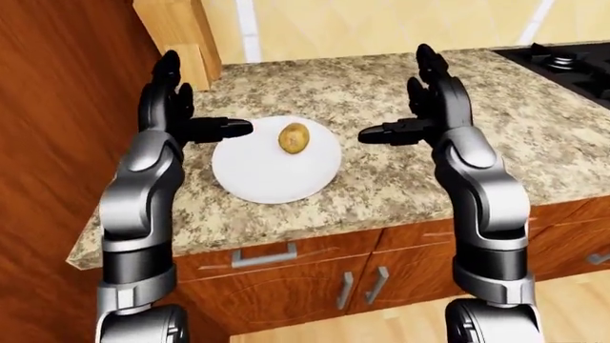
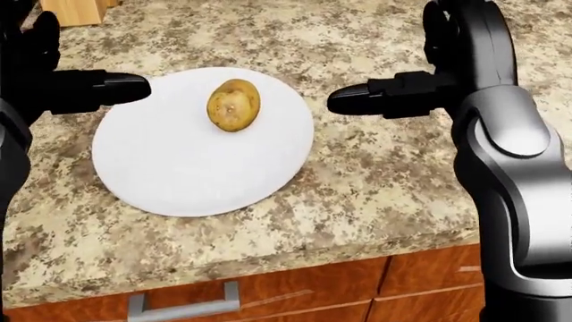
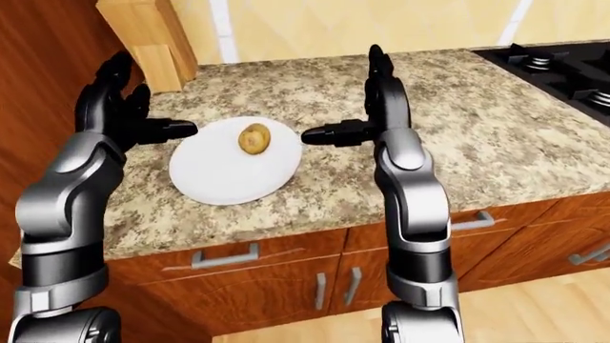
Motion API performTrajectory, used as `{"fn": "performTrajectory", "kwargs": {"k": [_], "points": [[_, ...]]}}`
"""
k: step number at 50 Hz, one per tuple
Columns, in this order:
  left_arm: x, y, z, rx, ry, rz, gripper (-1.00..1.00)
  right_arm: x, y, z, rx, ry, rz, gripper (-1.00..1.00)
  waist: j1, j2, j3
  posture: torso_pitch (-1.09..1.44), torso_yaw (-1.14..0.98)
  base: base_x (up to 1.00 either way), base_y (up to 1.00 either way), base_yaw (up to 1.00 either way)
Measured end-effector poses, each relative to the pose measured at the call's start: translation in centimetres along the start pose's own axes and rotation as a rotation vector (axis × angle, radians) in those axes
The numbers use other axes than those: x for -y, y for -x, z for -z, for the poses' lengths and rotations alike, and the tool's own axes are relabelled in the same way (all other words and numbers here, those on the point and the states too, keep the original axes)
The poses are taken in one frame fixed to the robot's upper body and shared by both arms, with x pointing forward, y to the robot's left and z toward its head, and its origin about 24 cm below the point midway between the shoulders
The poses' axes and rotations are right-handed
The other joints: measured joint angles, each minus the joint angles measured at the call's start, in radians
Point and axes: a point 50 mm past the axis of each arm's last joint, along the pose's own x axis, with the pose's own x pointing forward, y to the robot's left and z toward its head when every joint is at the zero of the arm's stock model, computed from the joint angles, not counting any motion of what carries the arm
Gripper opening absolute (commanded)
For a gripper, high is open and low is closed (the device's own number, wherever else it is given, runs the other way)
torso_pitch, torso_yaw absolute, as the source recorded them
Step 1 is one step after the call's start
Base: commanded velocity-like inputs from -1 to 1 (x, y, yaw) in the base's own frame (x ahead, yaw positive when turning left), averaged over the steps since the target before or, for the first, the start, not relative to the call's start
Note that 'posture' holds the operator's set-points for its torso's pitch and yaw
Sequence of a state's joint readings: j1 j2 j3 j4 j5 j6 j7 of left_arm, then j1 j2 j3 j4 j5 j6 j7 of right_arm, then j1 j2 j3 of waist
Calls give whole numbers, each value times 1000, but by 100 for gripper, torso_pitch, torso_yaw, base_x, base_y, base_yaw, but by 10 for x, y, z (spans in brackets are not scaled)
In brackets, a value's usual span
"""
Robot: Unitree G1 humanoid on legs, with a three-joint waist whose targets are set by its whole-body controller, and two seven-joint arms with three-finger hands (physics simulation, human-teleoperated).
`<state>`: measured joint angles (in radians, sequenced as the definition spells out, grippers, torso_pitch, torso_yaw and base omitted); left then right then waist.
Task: Place the potato on the rack of the oven.
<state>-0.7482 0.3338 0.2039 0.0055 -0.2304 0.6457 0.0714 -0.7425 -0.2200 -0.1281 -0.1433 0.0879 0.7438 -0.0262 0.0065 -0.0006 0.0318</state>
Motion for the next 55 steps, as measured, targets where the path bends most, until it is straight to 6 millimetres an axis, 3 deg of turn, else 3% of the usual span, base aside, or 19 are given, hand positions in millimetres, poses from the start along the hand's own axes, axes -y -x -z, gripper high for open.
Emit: {"fn": "performTrajectory", "kwargs": {"k": [5, 12, 21, 41, 45, 52, 55], "points": [[-1, -1, 4, -18, 0, -3, 100, -2, 0, 3, -12, 0, -9, 100, -2, 10, -8, 0, 0, 5, 0, 0], [0, 1, -5, 27, 1, 0, 100, 0, 2, -8, 41, 3, 0, 100, -6, 11, -12, 0, 0, 3, 0, 0], [0, 0, 3, -19, 2, 1, 100, -1, 0, 2, -8, 5, -2, 100, -10, 6, 9, 0, 0, 0, 0, 0], [5, -1, 4, -11, 4, 31, 100, 5, -1, 0, 3, 13, 39, 100, 6, -4, 13, 0, 0, 0, 0, 13], [-5, 1, -2, 24, 6, -13, 100, -3, 0, -4, 26, 14, 0, 100, 12, -1, 7, 0, 0, 0, 0, 0], [11, -1, 5, -11, 7, 50, 100, 10, 0, -1, 10, 19, 58, 100, 7, 12, 14, 0, 0, 0, 0, 41], [1, 1, 2, 12, 8, 23, 100, 1, 0, -4, 20, 24, 27, 100, 11, 15, 10, 0, 0, 0, 0, 0]]}}
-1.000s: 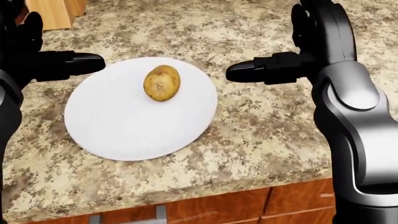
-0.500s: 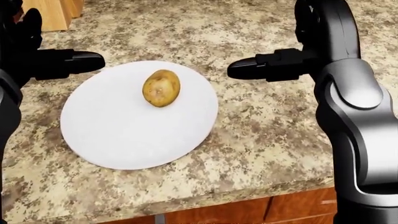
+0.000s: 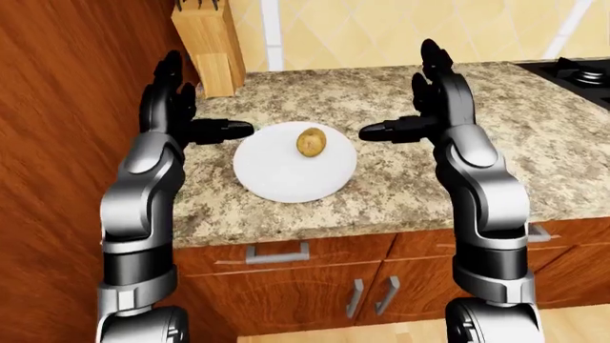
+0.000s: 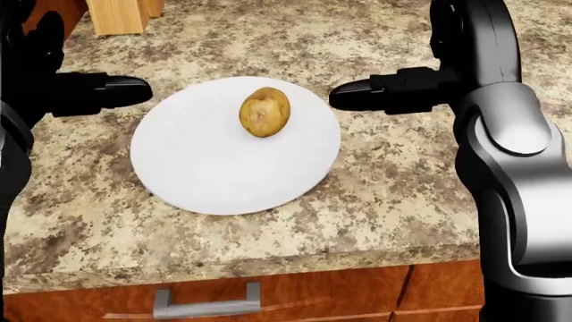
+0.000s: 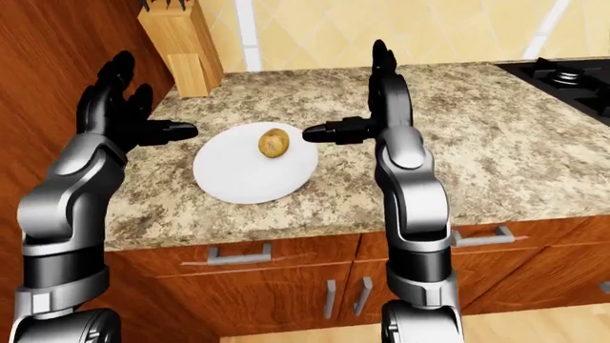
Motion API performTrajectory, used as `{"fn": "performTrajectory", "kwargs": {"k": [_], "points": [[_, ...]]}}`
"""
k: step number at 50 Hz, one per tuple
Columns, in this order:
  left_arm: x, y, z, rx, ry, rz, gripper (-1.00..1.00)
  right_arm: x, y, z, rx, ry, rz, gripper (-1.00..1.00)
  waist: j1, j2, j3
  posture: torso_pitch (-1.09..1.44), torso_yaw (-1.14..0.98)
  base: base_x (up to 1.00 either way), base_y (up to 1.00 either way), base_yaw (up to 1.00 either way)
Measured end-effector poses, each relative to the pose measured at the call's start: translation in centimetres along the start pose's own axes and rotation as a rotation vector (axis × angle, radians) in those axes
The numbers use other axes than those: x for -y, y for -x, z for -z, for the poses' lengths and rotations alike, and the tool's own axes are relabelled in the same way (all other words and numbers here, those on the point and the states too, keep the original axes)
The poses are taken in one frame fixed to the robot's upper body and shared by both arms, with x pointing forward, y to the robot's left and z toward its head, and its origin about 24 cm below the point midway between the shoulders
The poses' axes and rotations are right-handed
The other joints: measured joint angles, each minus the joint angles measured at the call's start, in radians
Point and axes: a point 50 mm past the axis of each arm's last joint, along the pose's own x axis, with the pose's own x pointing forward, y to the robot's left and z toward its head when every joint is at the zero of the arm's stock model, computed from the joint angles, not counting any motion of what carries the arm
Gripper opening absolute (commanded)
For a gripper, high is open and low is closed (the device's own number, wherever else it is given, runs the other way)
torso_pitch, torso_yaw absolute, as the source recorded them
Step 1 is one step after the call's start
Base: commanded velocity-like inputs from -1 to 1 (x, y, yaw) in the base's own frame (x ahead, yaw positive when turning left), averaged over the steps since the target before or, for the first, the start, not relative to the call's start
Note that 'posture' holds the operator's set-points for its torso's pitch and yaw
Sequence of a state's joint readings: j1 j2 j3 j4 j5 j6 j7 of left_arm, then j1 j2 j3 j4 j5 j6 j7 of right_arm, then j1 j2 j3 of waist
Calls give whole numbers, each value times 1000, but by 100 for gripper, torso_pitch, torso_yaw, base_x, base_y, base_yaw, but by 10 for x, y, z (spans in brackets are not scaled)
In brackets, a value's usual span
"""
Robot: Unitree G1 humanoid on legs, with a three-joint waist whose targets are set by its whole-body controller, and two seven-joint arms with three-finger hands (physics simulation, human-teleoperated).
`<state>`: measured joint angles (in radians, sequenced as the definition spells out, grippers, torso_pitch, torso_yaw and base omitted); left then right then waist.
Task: Place the potato on the rack of the oven.
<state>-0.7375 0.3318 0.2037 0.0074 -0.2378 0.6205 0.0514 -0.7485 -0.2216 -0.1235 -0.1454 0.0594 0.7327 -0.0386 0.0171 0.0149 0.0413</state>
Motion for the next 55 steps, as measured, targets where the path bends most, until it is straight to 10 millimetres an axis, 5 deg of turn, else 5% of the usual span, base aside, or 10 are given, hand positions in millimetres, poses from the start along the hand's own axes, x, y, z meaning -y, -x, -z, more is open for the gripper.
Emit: {"fn": "performTrajectory", "kwargs": {"k": [12, 23, 44, 48, 55], "points": [[3, 0, 1, 0, -1, 26, 100, -11, -13, -4, -34, 34, -44, 100, -13, -6, -3, 0, 0, 0, 0, 0], [1, 1, -5, 21, 5, 24, 100, -43, -45, -39, -4, 139, -168, 100, -17, 2, -6, 0, 0, 0, 0, 0], [-8, 3, -14, 35, 16, -5, 100, -87, -71, -67, 23, 523, -412, 100, -28, 17, 2, 0, 0, 0, 0, 0], [-8, 3, -13, 32, 17, -5, 100, -95, -70, -71, 54, 579, -442, 73, -30, 19, 2, 0, 0, 0, 0, 0], [-8, 3, -14, 36, 18, -2, 100, -107, -69, -65, 49, 637, -490, 70, -32, 22, 4, 0, 0, 0, 0, 0]]}}
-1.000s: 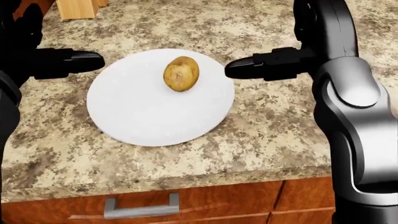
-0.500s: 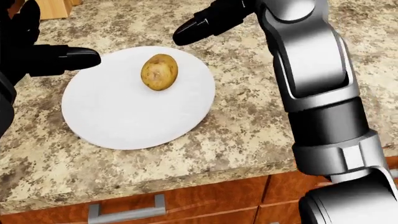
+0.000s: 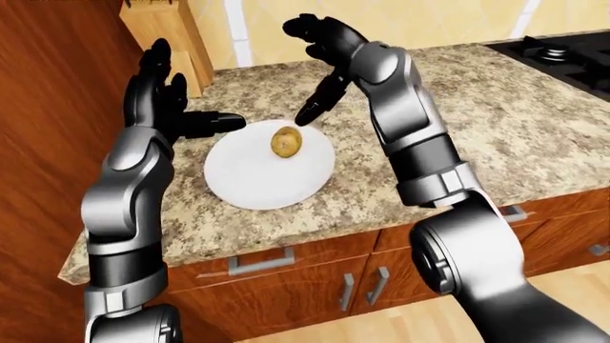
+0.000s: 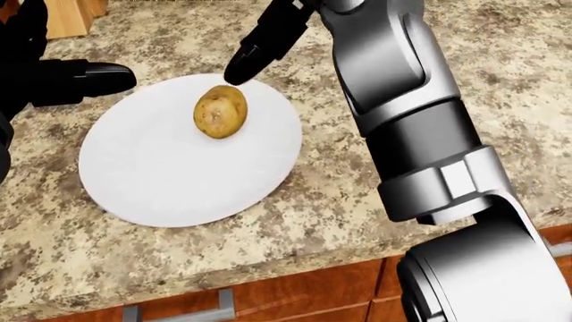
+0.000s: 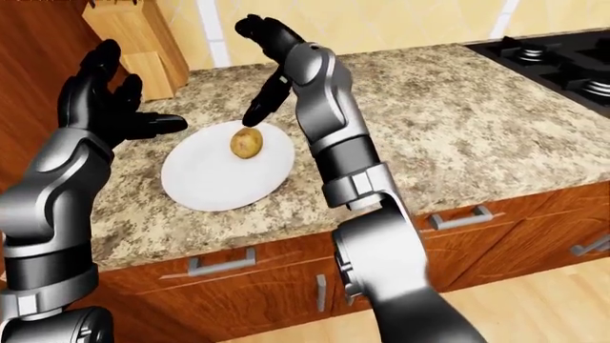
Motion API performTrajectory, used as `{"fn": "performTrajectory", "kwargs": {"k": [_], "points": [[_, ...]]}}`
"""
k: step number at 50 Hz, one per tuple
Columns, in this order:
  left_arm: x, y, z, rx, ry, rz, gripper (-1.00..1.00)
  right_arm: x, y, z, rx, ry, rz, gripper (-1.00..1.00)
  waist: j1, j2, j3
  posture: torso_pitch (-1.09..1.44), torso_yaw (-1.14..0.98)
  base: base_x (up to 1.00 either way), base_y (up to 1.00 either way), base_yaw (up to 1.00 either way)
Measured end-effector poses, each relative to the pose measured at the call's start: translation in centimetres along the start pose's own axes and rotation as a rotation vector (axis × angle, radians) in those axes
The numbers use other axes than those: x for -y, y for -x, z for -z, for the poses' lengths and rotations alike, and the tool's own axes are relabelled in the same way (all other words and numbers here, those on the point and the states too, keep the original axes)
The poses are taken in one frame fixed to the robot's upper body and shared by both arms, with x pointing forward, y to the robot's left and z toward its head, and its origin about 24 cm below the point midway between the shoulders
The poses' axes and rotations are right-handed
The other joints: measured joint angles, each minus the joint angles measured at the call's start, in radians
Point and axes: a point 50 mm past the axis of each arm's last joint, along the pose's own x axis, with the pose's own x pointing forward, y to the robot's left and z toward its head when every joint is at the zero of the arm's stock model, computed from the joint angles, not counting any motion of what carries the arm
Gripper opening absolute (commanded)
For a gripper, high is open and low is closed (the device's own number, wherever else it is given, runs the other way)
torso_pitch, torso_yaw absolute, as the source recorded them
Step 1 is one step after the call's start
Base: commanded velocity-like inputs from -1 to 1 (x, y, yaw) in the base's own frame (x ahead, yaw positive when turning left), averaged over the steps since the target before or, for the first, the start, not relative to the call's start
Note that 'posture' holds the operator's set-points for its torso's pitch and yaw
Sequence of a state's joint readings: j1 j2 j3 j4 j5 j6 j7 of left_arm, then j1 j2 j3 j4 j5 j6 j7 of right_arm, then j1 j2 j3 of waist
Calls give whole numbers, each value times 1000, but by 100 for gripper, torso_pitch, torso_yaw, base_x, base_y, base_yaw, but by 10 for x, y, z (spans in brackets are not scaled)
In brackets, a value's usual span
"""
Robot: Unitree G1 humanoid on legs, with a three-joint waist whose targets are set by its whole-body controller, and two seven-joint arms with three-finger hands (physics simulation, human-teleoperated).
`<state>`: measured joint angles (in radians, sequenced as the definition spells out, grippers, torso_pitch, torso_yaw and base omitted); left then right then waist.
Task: Place the potato on the rack of the oven.
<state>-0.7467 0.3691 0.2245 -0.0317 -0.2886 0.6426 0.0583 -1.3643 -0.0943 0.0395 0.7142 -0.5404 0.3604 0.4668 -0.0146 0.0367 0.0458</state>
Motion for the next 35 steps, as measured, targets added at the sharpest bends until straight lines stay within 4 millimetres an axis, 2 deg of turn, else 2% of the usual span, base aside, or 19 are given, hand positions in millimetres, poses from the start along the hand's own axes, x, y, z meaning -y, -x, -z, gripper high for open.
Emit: {"fn": "performTrajectory", "kwargs": {"k": [7, 13, 18, 35], "points": [[-1, -1, 1, -3, 1, -1, 100, -13, -4, 0, 0, 22, -46, 71, -1, 3, 2, 0, 0, 0, 0, 0], [-1, 0, 0, -2, 2, -2, 100, -19, -4, -3, 7, 37, -72, 54, -2, 4, 1, 0, 0, 0, 0, 0], [-1, -1, 0, -3, 4, -3, 100, -24, -5, -1, 1, 49, -91, 48, -1, 5, 1, 0, 0, 0, 0, 0], [-3, -1, 2, -9, 7, -5, 100, -41, -8, 2, -17, 121, -151, 47, -1, 7, -1, 0, 0, 0, 0, 0]]}}
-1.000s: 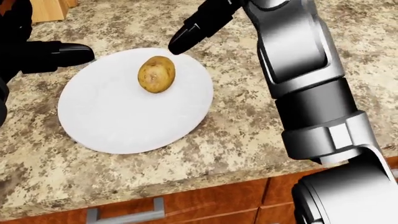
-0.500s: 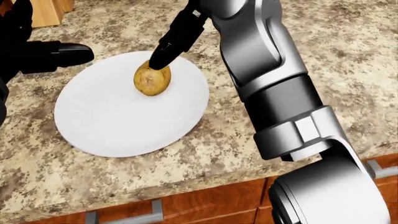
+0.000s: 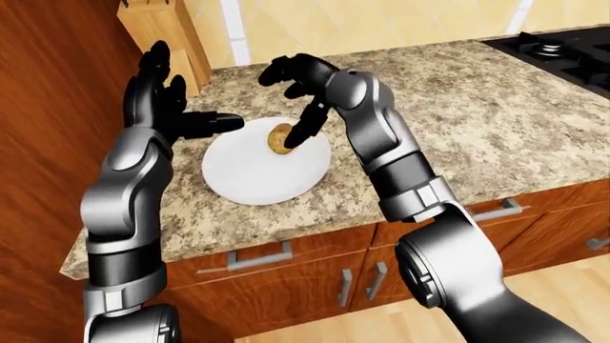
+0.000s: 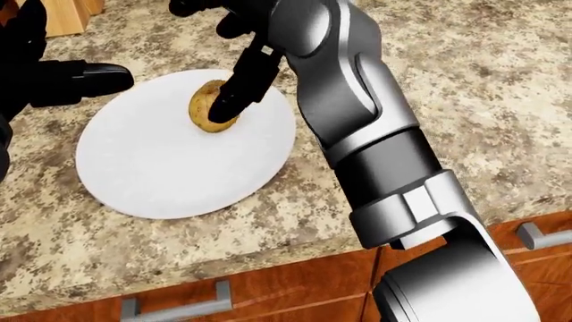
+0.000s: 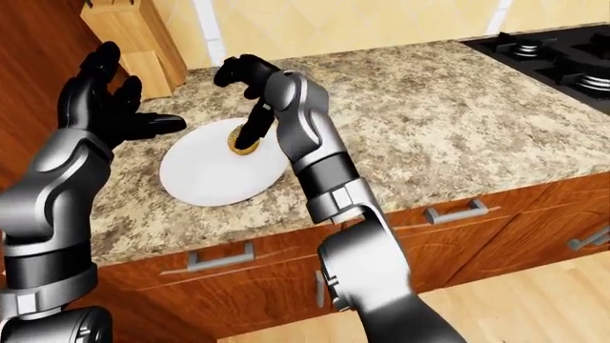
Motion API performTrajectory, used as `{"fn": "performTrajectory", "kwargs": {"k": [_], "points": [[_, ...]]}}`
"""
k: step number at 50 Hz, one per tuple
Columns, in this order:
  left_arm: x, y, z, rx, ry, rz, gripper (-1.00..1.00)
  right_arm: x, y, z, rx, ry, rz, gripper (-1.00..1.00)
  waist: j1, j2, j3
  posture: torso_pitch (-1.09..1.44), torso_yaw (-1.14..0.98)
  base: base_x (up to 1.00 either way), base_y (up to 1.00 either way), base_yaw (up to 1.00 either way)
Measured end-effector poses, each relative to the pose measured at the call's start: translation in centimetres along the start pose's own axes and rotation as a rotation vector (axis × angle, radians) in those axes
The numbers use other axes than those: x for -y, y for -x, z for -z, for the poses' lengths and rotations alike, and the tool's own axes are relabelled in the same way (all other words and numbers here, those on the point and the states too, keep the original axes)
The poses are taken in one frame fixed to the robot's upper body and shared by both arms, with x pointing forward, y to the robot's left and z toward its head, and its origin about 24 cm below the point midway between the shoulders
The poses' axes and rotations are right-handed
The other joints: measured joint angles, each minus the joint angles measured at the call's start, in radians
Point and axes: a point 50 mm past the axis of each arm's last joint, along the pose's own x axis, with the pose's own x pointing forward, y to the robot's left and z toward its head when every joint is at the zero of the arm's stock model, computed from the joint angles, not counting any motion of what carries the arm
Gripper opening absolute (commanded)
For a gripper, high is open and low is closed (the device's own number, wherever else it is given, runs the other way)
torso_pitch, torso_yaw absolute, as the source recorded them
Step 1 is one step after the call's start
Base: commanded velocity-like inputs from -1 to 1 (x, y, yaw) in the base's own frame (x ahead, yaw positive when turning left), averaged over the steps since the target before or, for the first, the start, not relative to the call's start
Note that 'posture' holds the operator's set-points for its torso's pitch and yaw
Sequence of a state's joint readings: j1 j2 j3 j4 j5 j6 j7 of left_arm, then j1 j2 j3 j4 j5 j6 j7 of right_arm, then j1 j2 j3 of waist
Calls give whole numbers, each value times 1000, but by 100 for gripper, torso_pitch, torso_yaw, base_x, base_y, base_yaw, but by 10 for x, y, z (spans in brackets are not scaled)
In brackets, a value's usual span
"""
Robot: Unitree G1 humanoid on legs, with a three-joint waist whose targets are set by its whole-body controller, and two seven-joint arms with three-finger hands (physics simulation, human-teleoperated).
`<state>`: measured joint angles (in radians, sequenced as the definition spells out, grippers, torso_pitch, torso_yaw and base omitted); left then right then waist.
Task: Place the potato on the rack of the oven.
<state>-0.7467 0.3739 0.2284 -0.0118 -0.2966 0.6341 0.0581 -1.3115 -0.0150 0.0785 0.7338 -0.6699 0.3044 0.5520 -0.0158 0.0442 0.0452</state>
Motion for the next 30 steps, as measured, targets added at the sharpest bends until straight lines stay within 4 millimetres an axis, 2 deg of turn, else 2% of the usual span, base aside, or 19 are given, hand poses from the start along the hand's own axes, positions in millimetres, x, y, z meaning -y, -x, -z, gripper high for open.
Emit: {"fn": "performTrajectory", "kwargs": {"k": [11, 30], "points": [[0, 1, -2, 8, 3, 2, 100, -14, -7, 3, -34, 130, -54, 47, -1, 4, -2, 0, 0, 0, 0, 0], [0, 0, 3, -1, 6, 6, 100, -21, -21, -2, -36, 244, -46, 45, -4, 9, -5, 0, 0, 0, 0, 0]]}}
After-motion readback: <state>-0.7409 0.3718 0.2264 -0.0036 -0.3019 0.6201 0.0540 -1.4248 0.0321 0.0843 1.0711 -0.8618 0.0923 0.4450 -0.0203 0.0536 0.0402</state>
